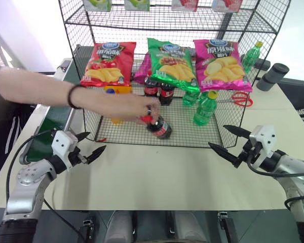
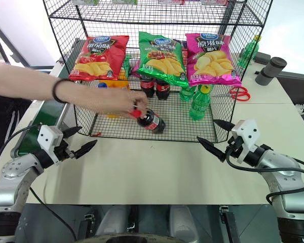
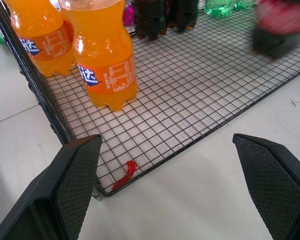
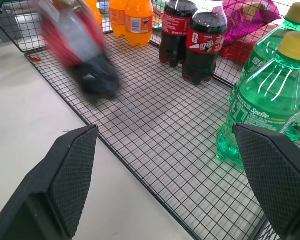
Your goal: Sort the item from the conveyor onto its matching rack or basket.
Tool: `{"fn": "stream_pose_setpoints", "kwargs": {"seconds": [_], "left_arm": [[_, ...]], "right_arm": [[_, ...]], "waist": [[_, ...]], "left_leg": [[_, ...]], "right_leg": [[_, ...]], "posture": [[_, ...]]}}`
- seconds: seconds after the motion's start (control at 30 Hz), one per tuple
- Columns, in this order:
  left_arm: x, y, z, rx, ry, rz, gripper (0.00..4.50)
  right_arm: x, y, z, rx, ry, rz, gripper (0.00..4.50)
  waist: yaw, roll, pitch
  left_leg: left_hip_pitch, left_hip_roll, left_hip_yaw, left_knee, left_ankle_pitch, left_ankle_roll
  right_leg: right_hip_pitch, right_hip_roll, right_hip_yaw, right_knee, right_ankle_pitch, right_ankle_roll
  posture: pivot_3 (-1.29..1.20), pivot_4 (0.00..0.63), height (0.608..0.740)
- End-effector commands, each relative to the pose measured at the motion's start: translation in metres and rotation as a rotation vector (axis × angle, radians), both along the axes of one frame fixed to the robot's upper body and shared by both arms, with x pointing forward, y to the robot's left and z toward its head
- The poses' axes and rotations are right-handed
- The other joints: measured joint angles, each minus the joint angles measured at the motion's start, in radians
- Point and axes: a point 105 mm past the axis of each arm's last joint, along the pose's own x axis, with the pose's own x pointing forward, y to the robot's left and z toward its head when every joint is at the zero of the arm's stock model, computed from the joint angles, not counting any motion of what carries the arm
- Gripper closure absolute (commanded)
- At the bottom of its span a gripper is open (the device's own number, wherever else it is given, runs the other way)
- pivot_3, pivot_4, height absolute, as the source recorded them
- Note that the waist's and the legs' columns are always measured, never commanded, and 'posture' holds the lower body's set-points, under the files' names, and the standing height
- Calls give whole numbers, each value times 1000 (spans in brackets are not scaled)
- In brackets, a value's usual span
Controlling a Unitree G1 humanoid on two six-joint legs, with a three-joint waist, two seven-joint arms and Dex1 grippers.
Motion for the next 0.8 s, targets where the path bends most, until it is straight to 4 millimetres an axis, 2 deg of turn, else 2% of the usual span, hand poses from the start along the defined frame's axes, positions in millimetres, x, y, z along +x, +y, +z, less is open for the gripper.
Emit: {"fn": "stream_pose_setpoints", "kwargs": {"seconds": [0.03, 0.57, 0.73, 0.8], "left_arm": [[1, -1, 13, 9, -53, -8, 0], [0, 10, 19, -79, -38, 72, 0], [1, 28, 24, -151, -55, 170, 0], [5, 43, 31, -233, -91, 257, 0]], "right_arm": [[-1, 0, 4, -3, -33, 4, 43], [6, 9, 11, -4, -47, 24, 43], [7, 14, 10, 3, -52, 31, 43], [8, 16, 7, 3, -53, 34, 43]], "waist": [[0, 0, 0], [0, 0, 0], [-1, 0, 0], [0, 0, 0]], "left_leg": [[0, 0, 0, 0, 0, 0], [0, 0, 0, 0, 0, 0], [0, 0, 0, 0, 0, 0], [0, 0, 0, 0, 0, 0]], "right_leg": [[0, 0, 0, 0, 0, 0], [0, 0, 0, 0, 0, 0], [0, 0, 0, 0, 0, 0], [0, 0, 0, 1, 0, 0]], "posture": [[0, 150, 740], [0, 150, 740], [0, 150, 740], [0, 150, 740]]}}
